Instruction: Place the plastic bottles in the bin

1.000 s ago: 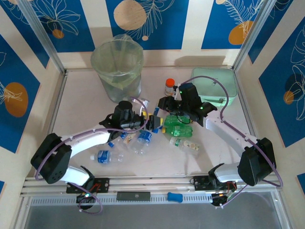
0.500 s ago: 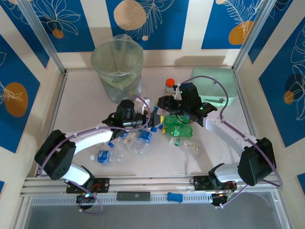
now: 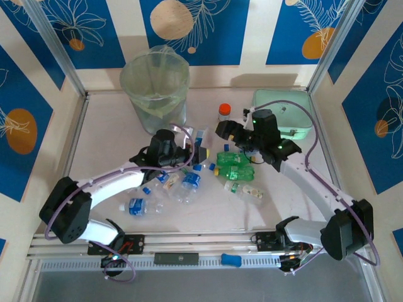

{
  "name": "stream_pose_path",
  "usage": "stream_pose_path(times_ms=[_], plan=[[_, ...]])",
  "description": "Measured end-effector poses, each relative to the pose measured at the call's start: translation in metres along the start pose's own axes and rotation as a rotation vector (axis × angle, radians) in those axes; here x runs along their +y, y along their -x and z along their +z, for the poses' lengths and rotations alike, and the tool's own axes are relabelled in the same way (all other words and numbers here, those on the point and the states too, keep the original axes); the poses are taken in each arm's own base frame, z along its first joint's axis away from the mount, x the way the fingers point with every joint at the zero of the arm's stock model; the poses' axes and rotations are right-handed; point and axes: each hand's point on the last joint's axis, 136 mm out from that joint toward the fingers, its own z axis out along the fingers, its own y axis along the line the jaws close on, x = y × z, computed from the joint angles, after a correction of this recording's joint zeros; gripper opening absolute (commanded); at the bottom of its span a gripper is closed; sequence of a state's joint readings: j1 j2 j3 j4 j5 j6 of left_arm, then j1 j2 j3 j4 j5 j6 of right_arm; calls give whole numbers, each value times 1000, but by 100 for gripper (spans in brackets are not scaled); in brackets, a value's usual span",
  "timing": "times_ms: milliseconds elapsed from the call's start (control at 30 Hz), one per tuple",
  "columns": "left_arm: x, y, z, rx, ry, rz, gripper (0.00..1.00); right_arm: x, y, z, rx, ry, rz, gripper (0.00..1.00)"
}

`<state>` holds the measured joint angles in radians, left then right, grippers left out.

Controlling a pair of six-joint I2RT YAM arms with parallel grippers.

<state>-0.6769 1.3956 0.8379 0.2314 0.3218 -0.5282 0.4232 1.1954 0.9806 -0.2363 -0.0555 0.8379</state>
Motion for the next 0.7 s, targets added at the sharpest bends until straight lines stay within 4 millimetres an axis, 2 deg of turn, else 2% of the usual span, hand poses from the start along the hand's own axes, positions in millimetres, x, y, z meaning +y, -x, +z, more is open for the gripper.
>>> stream_pose_path(times_ms=[133, 400, 567, 667, 700], plan=[[-1, 48, -20, -78, 57, 73, 42, -17, 5, -9, -34, -32, 22, 86], [-7, 158, -71, -264, 153, 213, 40, -37, -11, -5, -6, -69, 55, 88], [11, 231, -103, -364, 243, 261, 40, -41, -16, 1, 9, -61, 86, 91], [31, 261, -111, -379, 305, 280, 40, -39, -17, 5, 20, -46, 95, 100], [38, 268, -112, -376, 321, 286, 40, -39, -18, 6, 25, -42, 94, 99]])
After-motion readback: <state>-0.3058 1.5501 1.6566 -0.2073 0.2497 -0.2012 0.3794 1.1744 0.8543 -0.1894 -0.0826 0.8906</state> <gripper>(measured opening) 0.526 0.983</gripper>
